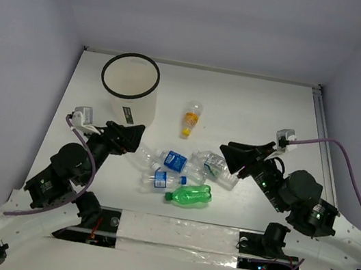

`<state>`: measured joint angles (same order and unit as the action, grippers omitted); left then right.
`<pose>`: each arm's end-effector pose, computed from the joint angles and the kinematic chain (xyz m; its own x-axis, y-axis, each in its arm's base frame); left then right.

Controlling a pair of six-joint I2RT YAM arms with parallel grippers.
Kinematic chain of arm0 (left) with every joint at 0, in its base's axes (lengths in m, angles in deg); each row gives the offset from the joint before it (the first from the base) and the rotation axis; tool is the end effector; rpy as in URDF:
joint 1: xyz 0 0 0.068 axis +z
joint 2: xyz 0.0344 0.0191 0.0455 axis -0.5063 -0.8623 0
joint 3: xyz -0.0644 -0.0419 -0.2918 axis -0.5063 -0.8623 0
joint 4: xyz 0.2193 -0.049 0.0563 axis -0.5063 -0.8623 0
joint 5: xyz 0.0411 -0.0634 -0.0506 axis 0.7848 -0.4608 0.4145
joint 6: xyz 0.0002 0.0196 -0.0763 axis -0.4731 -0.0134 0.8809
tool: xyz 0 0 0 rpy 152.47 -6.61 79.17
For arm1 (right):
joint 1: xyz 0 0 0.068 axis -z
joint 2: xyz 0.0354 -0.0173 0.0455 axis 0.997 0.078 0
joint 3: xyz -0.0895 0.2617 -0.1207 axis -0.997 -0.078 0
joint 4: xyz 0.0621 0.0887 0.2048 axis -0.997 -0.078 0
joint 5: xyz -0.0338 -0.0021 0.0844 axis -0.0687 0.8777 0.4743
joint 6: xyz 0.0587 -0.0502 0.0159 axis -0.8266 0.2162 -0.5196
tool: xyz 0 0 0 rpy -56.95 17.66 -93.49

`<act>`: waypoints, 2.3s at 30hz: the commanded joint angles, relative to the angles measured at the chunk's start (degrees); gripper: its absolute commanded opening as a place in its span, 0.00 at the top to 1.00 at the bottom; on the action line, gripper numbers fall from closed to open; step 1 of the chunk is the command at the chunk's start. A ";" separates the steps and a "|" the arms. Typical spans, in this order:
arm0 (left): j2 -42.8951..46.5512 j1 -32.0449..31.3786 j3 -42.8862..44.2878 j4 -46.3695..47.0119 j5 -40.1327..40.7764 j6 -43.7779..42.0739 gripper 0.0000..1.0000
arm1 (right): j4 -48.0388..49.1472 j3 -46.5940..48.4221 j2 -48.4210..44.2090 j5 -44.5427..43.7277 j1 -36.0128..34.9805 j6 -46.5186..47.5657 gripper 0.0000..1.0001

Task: Put the plastic bottles in the bin

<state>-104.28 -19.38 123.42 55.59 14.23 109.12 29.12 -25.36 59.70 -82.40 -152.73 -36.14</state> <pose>0.0642 -0.0254 0.3634 -0.1167 -0.6197 -0.7761 0.3587 0.7024 -0.6148 0.0724 0.0892 0.3981 -0.2109 0.3919 -0.8955 -0.5898 0.6796 0.4363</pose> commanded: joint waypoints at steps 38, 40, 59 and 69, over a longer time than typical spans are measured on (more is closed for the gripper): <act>-22.07 28.07 -16.64 1.88 -3.72 17.34 0.06 | 11.36 -5.52 13.43 18.20 4.01 0.55 0.76; -25.30 30.80 -16.20 6.54 -7.05 14.44 0.04 | 11.98 -5.96 13.51 19.69 4.53 0.37 0.75; -45.27 33.54 -15.32 21.49 -11.81 10.83 0.15 | 14.00 -5.52 17.99 26.46 4.53 0.37 0.76; -41.86 34.16 -17.42 19.85 -8.83 11.53 0.40 | 12.86 -5.69 17.64 26.03 4.53 0.54 0.76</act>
<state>-150.21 14.41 106.76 76.05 2.89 120.68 39.50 -31.66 78.24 -56.76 -148.49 -35.84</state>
